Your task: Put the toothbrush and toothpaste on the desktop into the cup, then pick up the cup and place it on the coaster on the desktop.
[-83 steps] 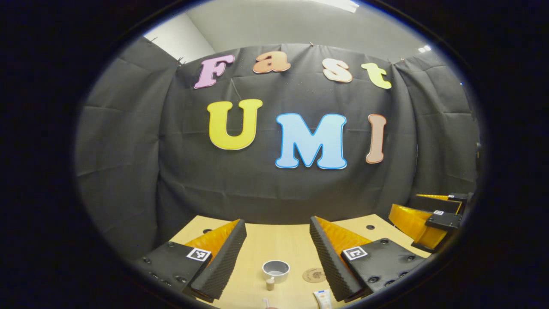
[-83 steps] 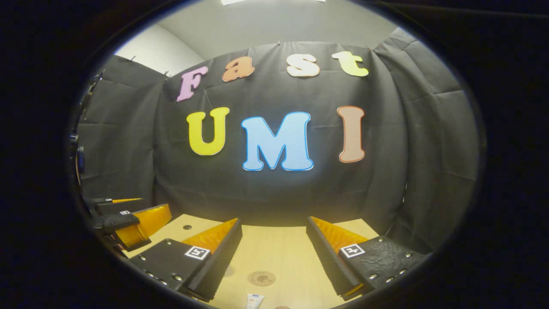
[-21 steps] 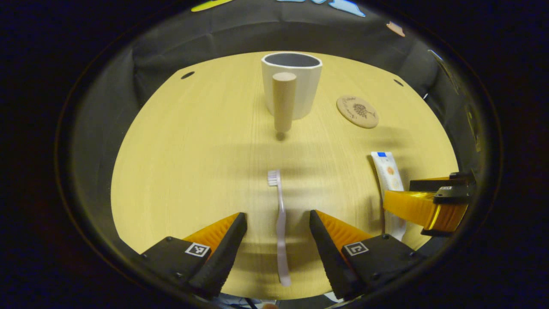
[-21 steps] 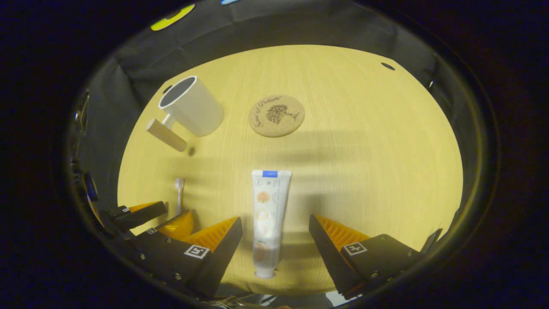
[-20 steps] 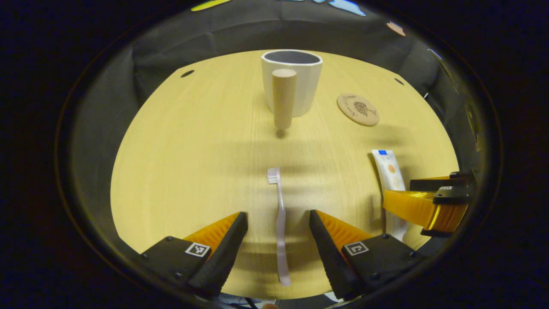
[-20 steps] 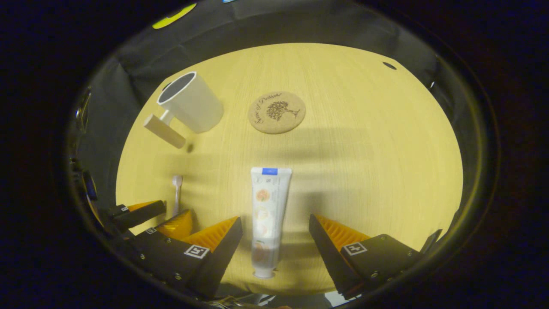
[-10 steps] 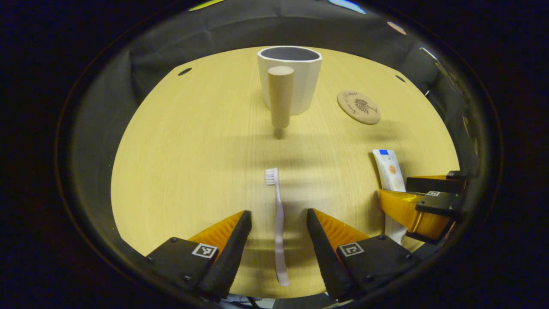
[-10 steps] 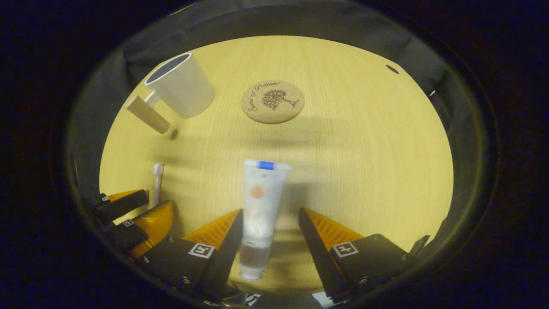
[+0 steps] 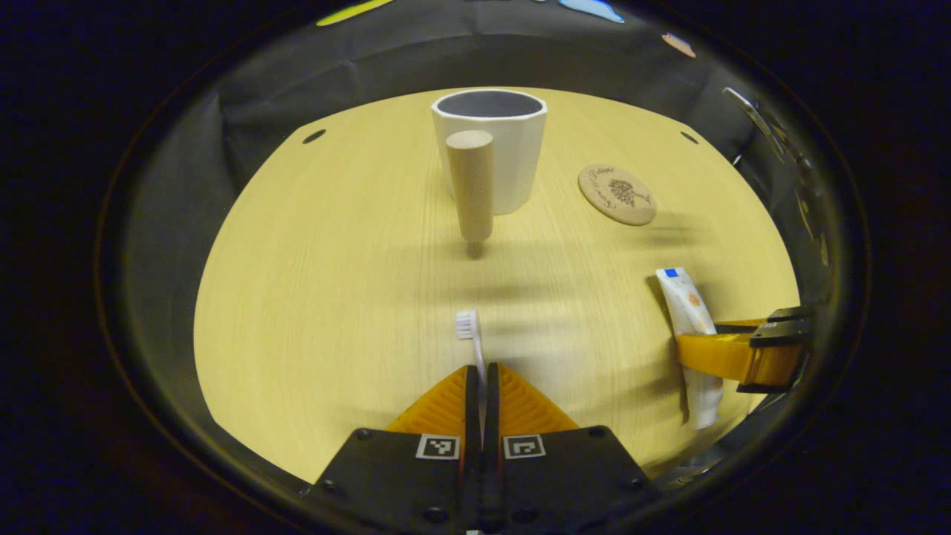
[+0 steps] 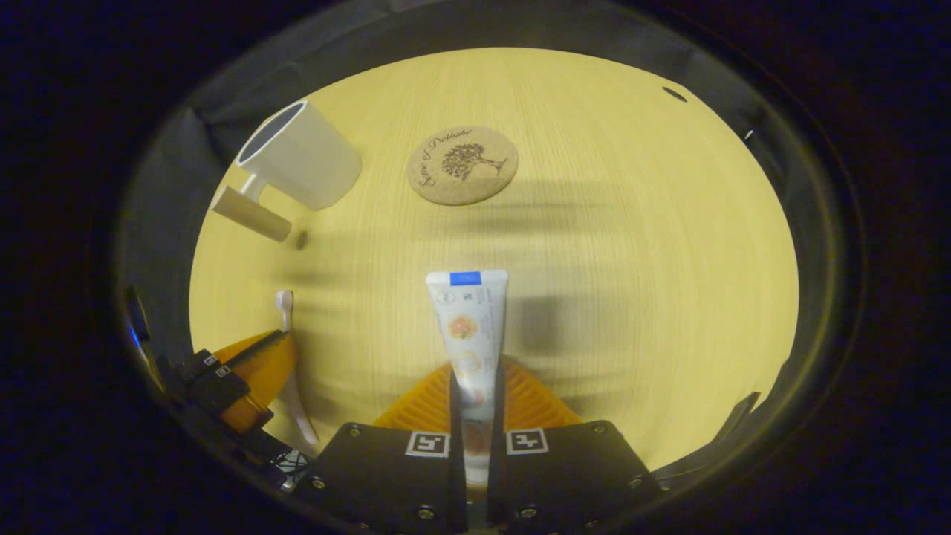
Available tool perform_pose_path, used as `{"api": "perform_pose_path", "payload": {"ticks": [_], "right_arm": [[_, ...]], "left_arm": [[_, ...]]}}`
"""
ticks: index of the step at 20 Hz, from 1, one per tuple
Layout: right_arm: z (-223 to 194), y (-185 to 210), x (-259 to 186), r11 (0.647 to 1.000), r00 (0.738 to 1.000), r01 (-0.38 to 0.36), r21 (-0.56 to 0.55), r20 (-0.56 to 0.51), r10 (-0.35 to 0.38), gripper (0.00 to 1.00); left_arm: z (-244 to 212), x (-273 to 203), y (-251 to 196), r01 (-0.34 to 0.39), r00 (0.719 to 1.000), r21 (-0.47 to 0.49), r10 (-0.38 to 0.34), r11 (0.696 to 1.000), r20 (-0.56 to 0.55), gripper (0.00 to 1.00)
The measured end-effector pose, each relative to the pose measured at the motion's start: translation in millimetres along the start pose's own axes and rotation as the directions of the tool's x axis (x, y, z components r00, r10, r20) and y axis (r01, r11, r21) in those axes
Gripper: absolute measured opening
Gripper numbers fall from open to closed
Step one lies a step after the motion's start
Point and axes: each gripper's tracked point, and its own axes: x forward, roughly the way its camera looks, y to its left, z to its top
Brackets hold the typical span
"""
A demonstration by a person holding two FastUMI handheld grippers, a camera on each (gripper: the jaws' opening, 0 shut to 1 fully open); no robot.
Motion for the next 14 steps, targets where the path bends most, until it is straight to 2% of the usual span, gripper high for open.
{"api": "perform_pose_path", "payload": {"ticks": [1, 2, 6, 14], "right_arm": [[-0.3, -0.2, 7.0, 1.0, 1.0, -0.01, 0.01, 0.001, 0.01, 0.13], [0.6, 0.5, -0.2, 1.0, 1.0, -0.018, 0.024, 0.016, 0.017, 0.06], [0.7, 0.0, 0.7, 0.996, 0.998, -0.061, 0.061, -0.004, 0.061, 0.06], [1.1, -1.0, 0.4, 0.996, 0.997, -0.081, 0.036, 0.011, 0.081, 0.05]], "left_arm": [[0.3, 1.2, 0.4, 0.0, 1.0, 0.0, 0.0, 1.0, 0.001, 0.07], [0.8, 0.1, 0.7, -0.001, 1.0, 0.003, 0.001, 1.0, 0.001, 0.07], [13.8, -16.5, -5.6, 0.009, 0.999, 0.02, -0.01, 1.0, 0.044, 0.07], [79.7, -97.4, -24.6, 0.08, 0.977, -0.018, -0.075, 0.997, 0.198, 0.07]]}}
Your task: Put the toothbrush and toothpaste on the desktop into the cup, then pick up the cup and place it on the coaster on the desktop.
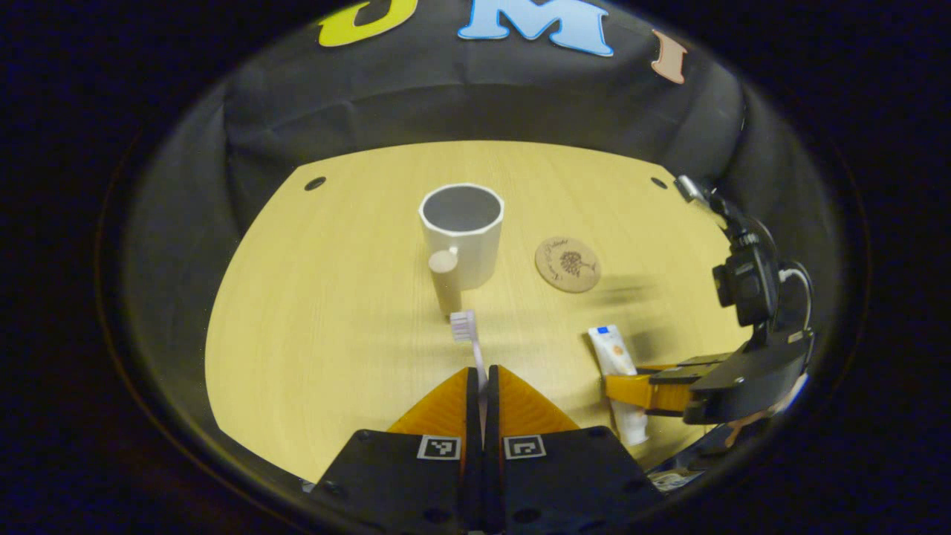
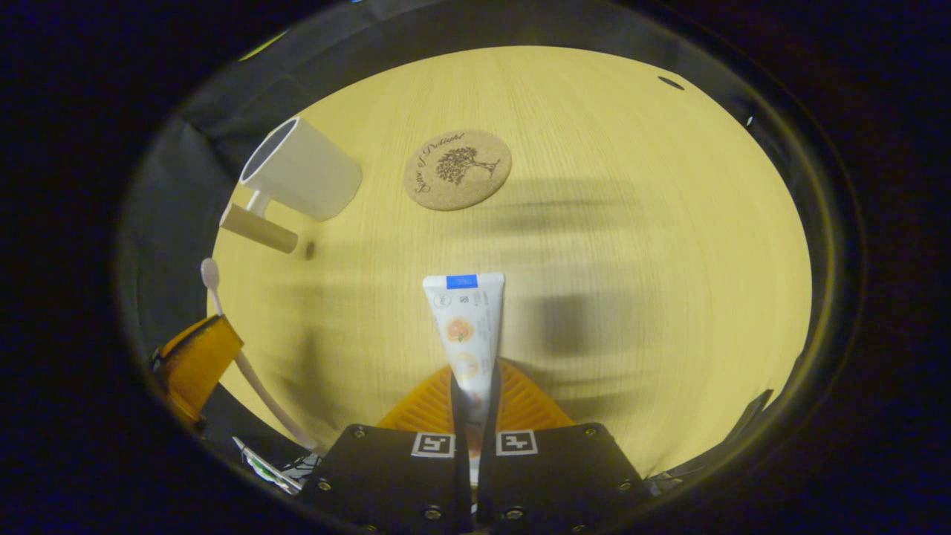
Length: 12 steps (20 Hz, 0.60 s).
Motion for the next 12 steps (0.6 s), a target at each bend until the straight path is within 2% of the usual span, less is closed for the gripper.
{"api": "perform_pose_path", "payload": {"ticks": [6, 12], "right_arm": [[0.8, -0.6, -0.3, 1.0, 1.0, -0.007, -0.01, 0.007, 0.007, 0.06], [1.0, -1.4, 0.2, 1.0, 1.0, -0.011, -0.024, 0.018, 0.011, 0.06]], "left_arm": [[87.6, -40.3, 3.8, 0.034, 0.991, -0.046, -0.027, 0.998, 0.133, 0.07], [169.8, -41.4, 20.2, 0.031, 0.975, -0.033, -0.023, 0.999, 0.222, 0.07]]}}
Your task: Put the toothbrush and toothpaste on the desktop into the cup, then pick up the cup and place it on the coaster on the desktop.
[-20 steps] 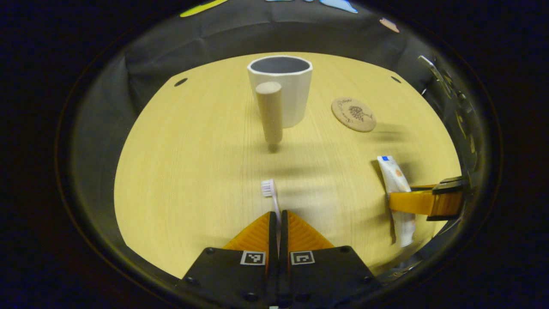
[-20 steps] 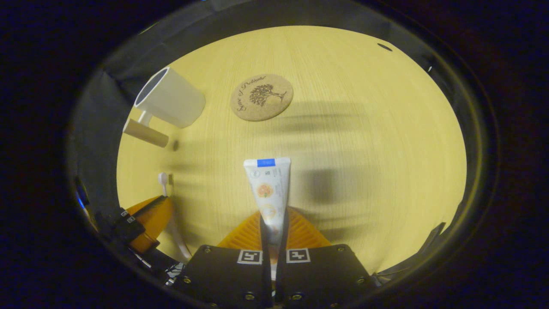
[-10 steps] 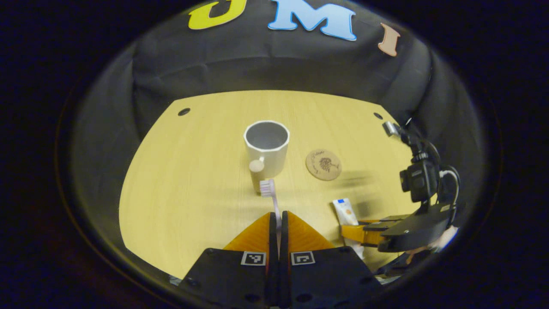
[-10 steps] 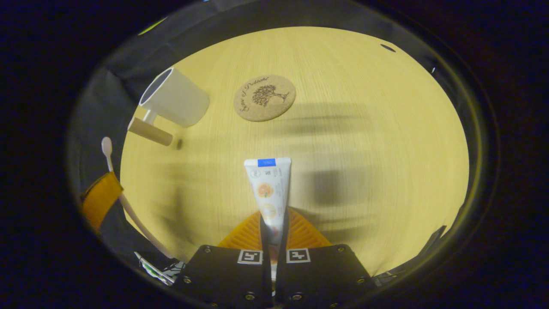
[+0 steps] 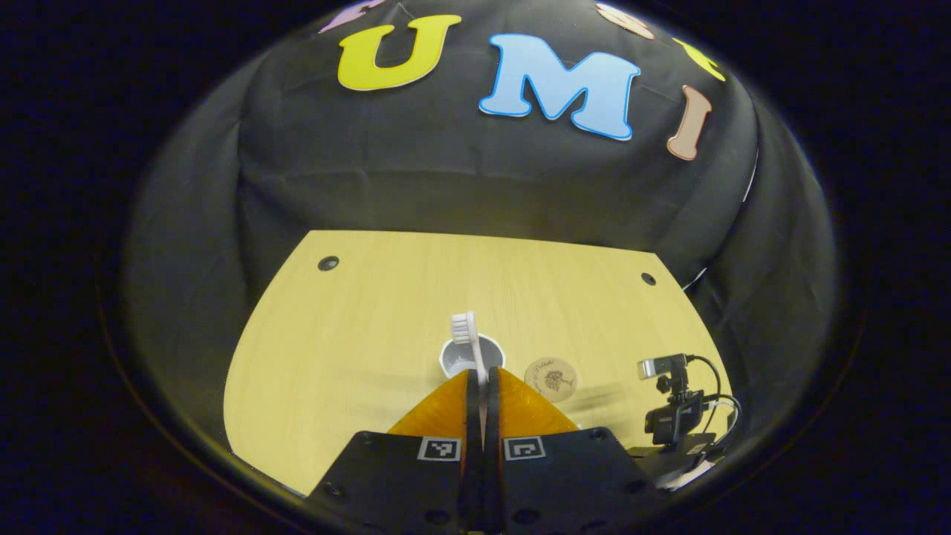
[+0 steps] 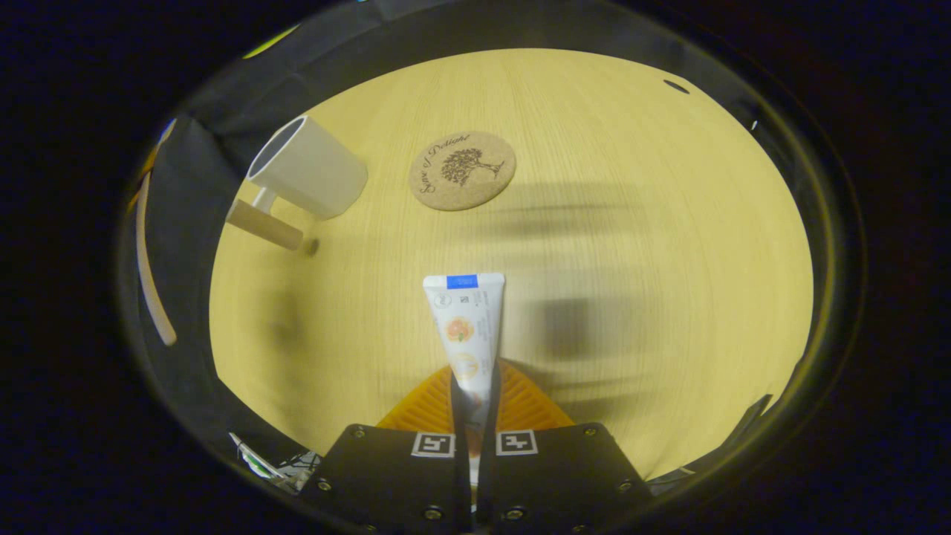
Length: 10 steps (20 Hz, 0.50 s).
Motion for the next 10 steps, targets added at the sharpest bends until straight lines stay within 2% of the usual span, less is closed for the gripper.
{"api": "perform_pose_path", "payload": {"ticks": [4, 10], "right_arm": [[-0.2, -0.1, 0.9, 1.0, 1.0, -0.009, 0.001, 0.011, 0.009, 0.06], [-0.7, 0.1, 3.5, 1.0, 0.999, -0.017, 0.022, 0.033, 0.016, 0.06]], "left_arm": [[33.3, 34.8, 6.6, -0.005, 0.999, 0.042, 0.003, 0.999, 0.039, 0.07], [54.3, 106.3, 15.5, -0.005, 0.998, 0.12, -0.002, 0.993, 0.06, 0.07]]}}
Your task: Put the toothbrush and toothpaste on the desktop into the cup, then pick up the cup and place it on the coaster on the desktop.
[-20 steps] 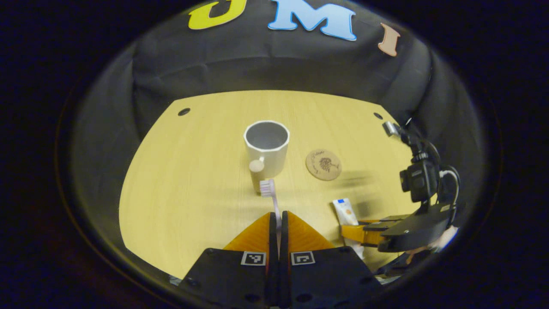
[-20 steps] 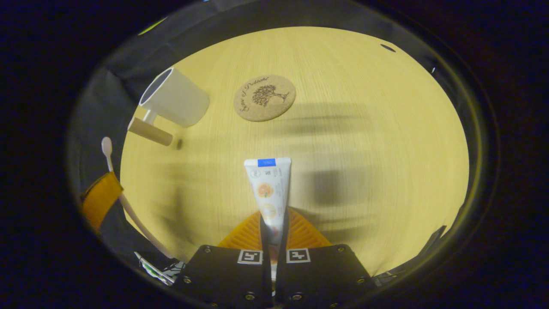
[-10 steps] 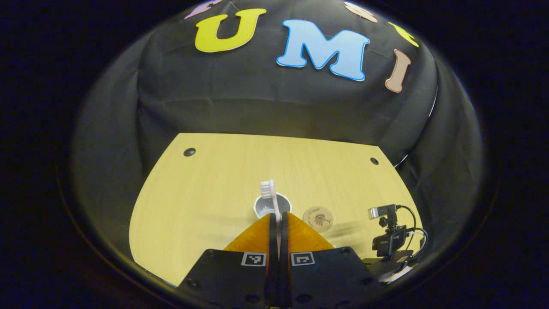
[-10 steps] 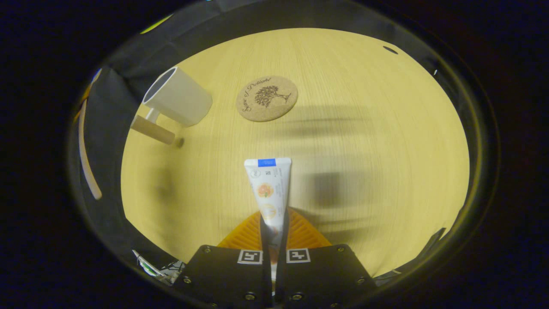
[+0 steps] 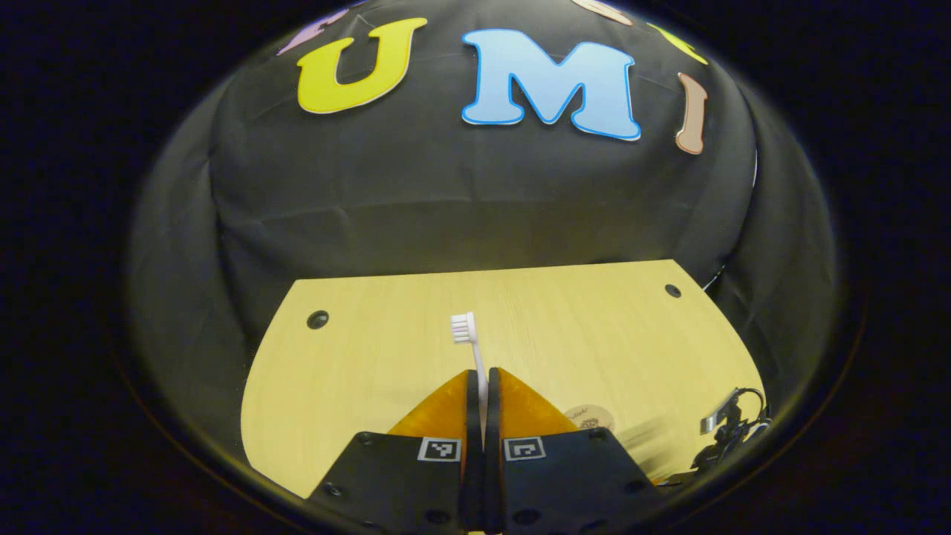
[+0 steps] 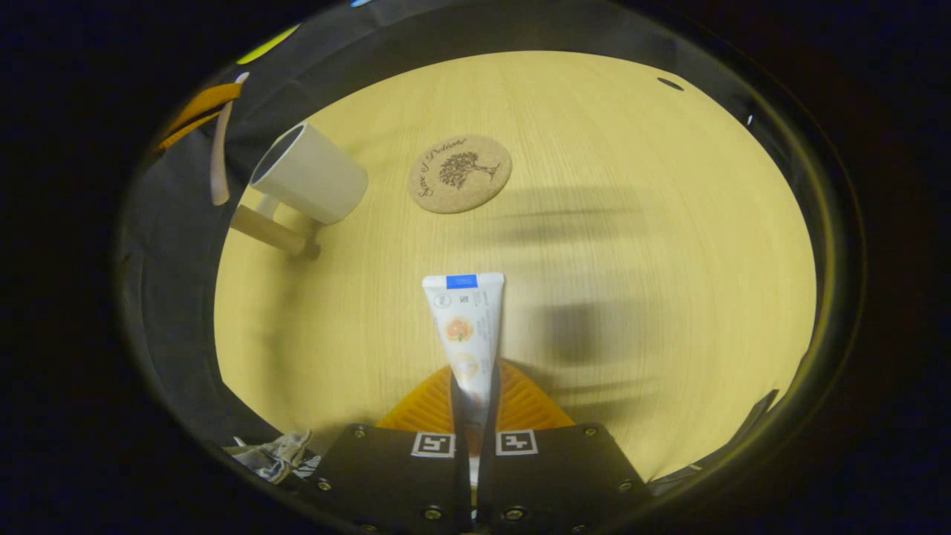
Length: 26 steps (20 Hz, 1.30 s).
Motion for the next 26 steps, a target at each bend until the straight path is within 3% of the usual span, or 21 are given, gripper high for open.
{"api": "perform_pose_path", "payload": {"ticks": [6, 11, 13, 15, 17, 22, 23, 24, 25, 26], "right_arm": [[-0.1, -0.5, 1.0, 1.0, 1.0, 0.007, 0.001, 0.02, -0.007, 0.06], [1.0, 0.7, -0.4, 0.998, 1.0, -0.004, 0.069, 0.024, 0.003, 0.06], [0.5, -1.5, -1.3, 0.998, 0.999, 0.026, 0.053, 0.018, -0.027, 0.06], [9.6, 0.9, -8.9, 0.999, 0.998, 0.044, 0.027, 0.053, -0.045, 0.06], [29.7, 11.1, -24.9, 0.999, 0.993, 0.017, 0.029, 0.117, -0.021, 0.06], [102.3, 36.2, -75.4, 1.0, 0.95, -0.014, 0.002, 0.312, 0.012, 0.06], [117.6, 43.4, -84.8, 1.0, 0.937, -0.026, -0.006, 0.347, 0.026, 0.06], [130.7, 50.3, -98.5, 0.999, 0.924, -0.041, -0.011, 0.38, 0.042, 0.06], [144.6, 55.8, -111.2, 0.998, 0.909, -0.055, -0.016, 0.412, 0.057, 0.06], [159.5, 62.2, -119.4, 0.997, 0.895, -0.068, -0.024, 0.44, 0.072, 0.06]], "left_arm": [[1.7, 49.4, -2.4, 0.022, 1.0, 0.011, -0.022, 1.0, 0.011, 0.07], [-12.6, 59.9, -1.0, 0.036, 0.999, -0.001, -0.036, 0.999, 0.024, 0.07], [-18.1, 59.4, -0.6, 0.044, 0.999, 0.007, -0.044, 0.999, 0.029, 0.07], [-24.3, 56.7, -0.5, 0.047, 0.998, 0.022, -0.047, 0.999, 0.029, 0.07], [-32.9, 54.8, 2.0, 0.034, 0.999, 0.033, -0.034, 0.999, 0.01, 0.07], [-45.2, 45.7, -2.8, 0.068, 0.998, 0.04, -0.068, 0.997, 0.005, 0.14], [-45.4, 43.2, -3.6, 0.072, 0.997, 0.039, -0.072, 0.997, 0.005, 0.21], [-48.0, 39.4, -2.0, 0.073, 0.997, 0.037, -0.073, 0.997, 0.003, 0.16], [-49.9, 36.1, 1.4, 0.064, 0.998, 0.037, -0.065, 0.997, 0.005, 0.32], [-52.1, 31.6, 4.3, 0.062, 0.998, 0.033, -0.062, 0.998, 0.005, 0.33]]}}
